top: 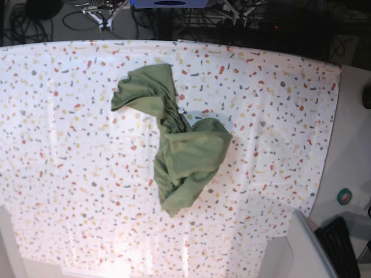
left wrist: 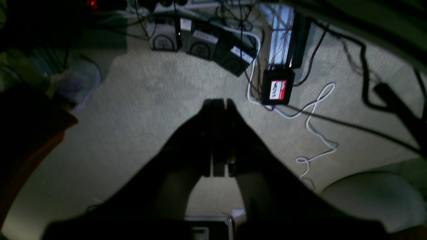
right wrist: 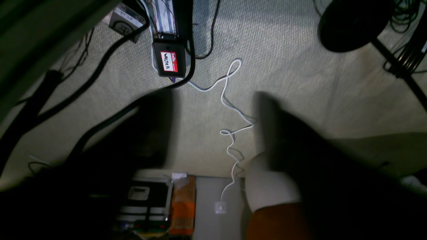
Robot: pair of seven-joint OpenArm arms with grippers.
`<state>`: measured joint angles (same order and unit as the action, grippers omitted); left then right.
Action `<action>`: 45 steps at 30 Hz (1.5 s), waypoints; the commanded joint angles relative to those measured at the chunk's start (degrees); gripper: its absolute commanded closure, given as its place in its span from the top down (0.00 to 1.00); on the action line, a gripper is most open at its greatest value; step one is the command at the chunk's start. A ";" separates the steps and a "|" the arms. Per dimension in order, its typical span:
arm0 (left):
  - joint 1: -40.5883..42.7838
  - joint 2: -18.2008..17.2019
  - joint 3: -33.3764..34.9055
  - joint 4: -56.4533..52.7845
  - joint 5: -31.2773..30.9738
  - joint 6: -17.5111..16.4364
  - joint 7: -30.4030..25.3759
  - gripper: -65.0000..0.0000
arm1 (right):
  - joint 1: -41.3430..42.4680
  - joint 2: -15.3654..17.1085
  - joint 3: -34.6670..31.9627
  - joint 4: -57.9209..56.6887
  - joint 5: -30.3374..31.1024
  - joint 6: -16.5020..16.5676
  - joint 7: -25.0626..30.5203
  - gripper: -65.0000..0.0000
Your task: Layout the t-shirt on the table in an organized manner, then fold the t-shirt properly
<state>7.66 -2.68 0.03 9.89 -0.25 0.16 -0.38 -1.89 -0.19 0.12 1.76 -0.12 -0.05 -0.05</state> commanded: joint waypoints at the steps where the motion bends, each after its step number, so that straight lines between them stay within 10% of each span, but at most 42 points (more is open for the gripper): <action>1: -0.06 -0.18 0.01 0.18 -0.06 0.23 -0.10 0.01 | -1.32 0.05 -0.16 1.54 0.16 -0.25 0.10 0.80; 4: -0.06 -0.09 0.19 0.00 -0.06 0.23 -0.01 0.01 | -4.57 0.23 -0.16 7.25 0.16 -0.25 0.10 0.79; 10: 0.47 -0.18 0.27 0.18 -0.06 0.23 -0.01 0.01 | -6.86 0.23 0.10 9.01 0.16 -0.25 -0.17 0.06; 13: 0.65 -0.18 0.01 0.26 -0.06 0.23 -0.01 0.04 | -7.30 0.32 0.10 9.01 0.16 -0.25 0.01 0.00; 20: 1.26 -0.09 0.54 0.26 -0.06 0.23 -0.01 0.66 | -7.38 0.93 0.01 9.36 0.08 -0.25 0.10 0.00; 24: 1.26 -0.09 0.63 0.26 -0.06 0.23 -0.01 0.54 | -7.47 0.93 -0.16 9.45 -0.01 -0.25 0.10 0.00; 30: 1.79 -0.18 0.63 0.26 -0.06 0.23 -0.19 0.00 | -8.26 1.02 -0.25 9.54 -0.01 -0.25 0.10 0.00; 45: 7.06 -0.80 0.63 0.53 0.56 0.14 -9.16 0.00 | -10.90 1.11 -0.08 11.56 -0.10 -0.25 0.10 0.00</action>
<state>13.58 -3.07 0.58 10.63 0.14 0.10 -9.93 -11.90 0.78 -0.10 13.47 -0.16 -0.08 0.19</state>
